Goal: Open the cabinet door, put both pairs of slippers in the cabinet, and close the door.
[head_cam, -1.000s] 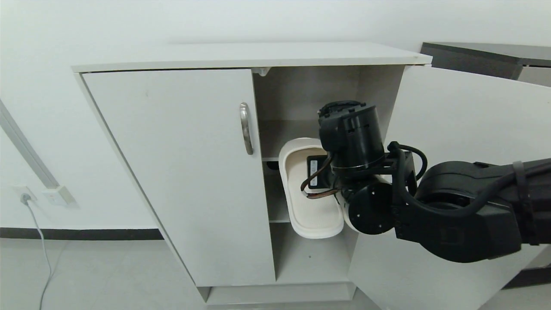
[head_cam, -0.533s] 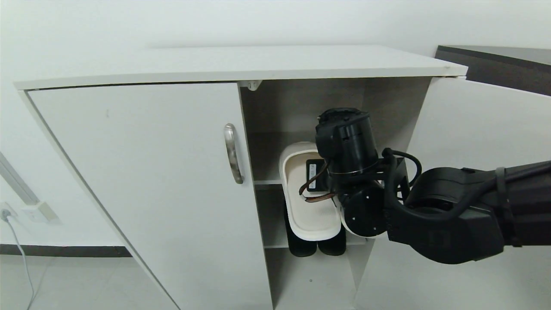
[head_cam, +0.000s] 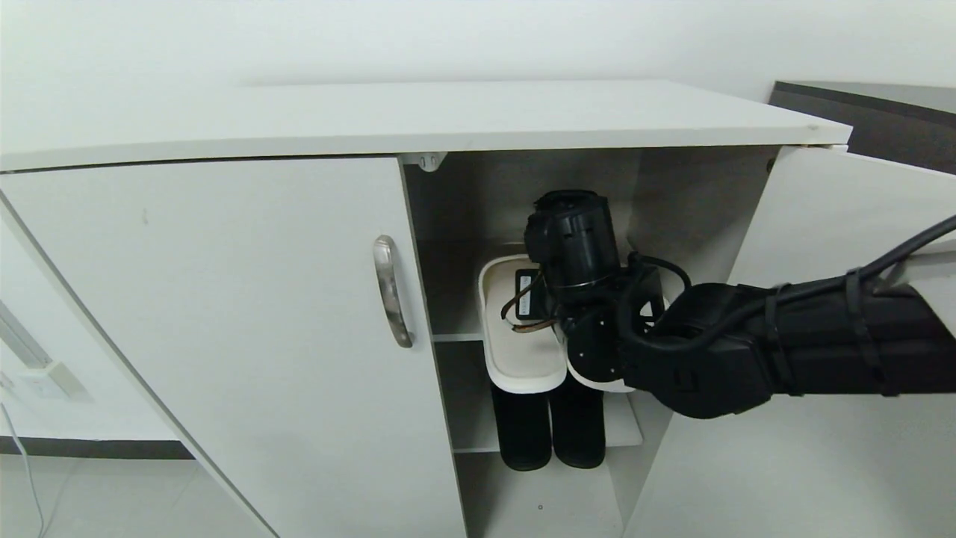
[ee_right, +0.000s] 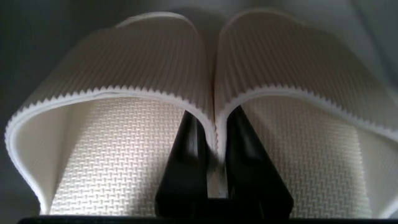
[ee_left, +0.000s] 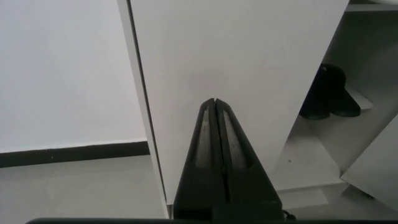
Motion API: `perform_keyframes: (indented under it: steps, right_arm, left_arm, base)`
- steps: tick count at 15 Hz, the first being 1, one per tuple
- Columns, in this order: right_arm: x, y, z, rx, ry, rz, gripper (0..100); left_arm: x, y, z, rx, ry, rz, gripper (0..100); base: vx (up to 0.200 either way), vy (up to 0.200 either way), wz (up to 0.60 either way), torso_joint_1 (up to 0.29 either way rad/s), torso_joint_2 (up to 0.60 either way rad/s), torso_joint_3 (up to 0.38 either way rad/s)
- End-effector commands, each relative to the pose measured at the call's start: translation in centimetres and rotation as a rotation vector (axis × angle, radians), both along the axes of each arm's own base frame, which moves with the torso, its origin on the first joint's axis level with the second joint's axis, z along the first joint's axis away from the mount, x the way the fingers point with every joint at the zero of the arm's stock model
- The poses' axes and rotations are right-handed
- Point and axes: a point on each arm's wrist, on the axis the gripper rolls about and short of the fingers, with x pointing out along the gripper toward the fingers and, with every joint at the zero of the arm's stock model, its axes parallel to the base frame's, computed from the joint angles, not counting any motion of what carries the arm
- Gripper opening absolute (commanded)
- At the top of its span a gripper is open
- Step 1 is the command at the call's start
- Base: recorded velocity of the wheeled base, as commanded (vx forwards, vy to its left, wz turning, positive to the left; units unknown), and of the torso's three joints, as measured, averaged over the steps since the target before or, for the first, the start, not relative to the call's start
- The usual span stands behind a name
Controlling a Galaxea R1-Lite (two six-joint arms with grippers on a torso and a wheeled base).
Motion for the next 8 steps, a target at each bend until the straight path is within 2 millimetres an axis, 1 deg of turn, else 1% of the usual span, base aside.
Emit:
perform_keyframes:
  steps: [1, 3, 5, 8]
  right_arm:
    - [2.1, 0.3, -0.8, -0.008, 0.007, -0.033, 0]
    - [3.9, 0.1, -0.6, 0.0, 0.001, -0.062, 0]
    - [5.1, 0.0, -0.3, -0.001, -0.008, -0.07, 0]
    - [5.8, 0.1, 0.2, -0.005, -0.002, -0.072, 0]
  left_arm:
    - [0.0, 0.0, 0.0, -0.001, 0.001, 0.001, 0]
    - [0.0, 0.0, 0.0, -0.003, 0.001, 0.0, 0]
    - [0.0, 0.0, 0.0, -0.004, 0.001, 0.001, 0]
    - [0.0, 0.0, 0.0, -0.004, 0.001, 0.003, 0]
  base:
    - [0.0, 0.0, 0.0, 0.0, 0.0, 0.0]
    - [0.0, 0.0, 0.0, 0.0, 0.0, 0.0]
    - [0.0, 0.0, 0.0, 0.0, 0.0, 0.0]
    - [0.0, 0.0, 0.0, 0.0, 0.0, 0.0]
